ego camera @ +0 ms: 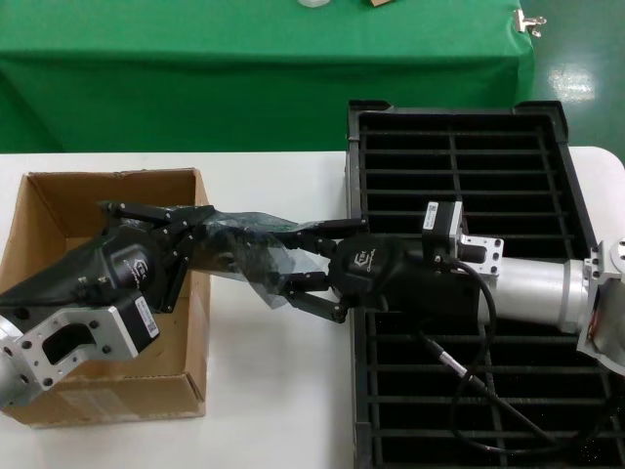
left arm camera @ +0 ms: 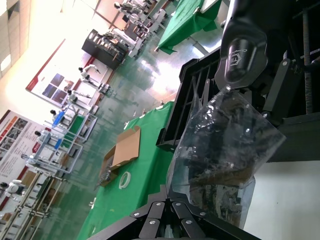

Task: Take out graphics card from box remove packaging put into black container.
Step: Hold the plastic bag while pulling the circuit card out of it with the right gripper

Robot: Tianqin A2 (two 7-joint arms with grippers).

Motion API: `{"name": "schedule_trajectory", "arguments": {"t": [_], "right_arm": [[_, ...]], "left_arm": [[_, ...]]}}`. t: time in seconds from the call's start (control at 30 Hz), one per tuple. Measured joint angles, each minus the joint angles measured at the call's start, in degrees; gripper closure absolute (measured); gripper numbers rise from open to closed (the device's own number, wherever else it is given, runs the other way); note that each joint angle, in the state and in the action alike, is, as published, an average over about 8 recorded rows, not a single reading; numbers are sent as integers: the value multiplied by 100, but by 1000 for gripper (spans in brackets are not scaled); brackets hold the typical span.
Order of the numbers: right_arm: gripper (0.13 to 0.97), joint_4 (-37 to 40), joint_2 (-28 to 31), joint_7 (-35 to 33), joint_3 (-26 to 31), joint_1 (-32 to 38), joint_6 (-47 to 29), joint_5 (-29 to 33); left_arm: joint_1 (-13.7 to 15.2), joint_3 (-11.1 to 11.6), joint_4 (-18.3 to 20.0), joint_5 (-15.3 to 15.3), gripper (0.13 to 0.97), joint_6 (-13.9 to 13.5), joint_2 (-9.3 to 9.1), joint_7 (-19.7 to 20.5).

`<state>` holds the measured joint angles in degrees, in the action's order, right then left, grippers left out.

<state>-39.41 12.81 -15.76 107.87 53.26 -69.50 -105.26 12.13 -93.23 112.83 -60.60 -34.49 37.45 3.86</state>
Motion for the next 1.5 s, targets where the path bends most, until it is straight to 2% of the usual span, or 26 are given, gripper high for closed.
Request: {"name": "schedule_trajectory", "arguments": {"t": [0.13, 0.4, 0.77, 1.1, 1.5], "right_arm": [[752, 24, -7, 0, -5, 11, 14, 13], [866, 79, -25, 2, -6, 43, 44, 51], [902, -169, 45, 108, -12, -60, 58, 54], [907, -1371, 574, 558, -110, -556, 153, -56], [907, -3320, 1803, 1021, -491, -1408, 316, -268]], "left_arm": [[0, 0, 0, 0, 958, 0, 0, 0], [0, 0, 0, 0, 958, 0, 0, 0], [0, 0, 0, 0, 958, 0, 0, 0], [0, 0, 0, 0, 958, 0, 0, 0], [0, 0, 0, 0, 958, 0, 0, 0]]}}
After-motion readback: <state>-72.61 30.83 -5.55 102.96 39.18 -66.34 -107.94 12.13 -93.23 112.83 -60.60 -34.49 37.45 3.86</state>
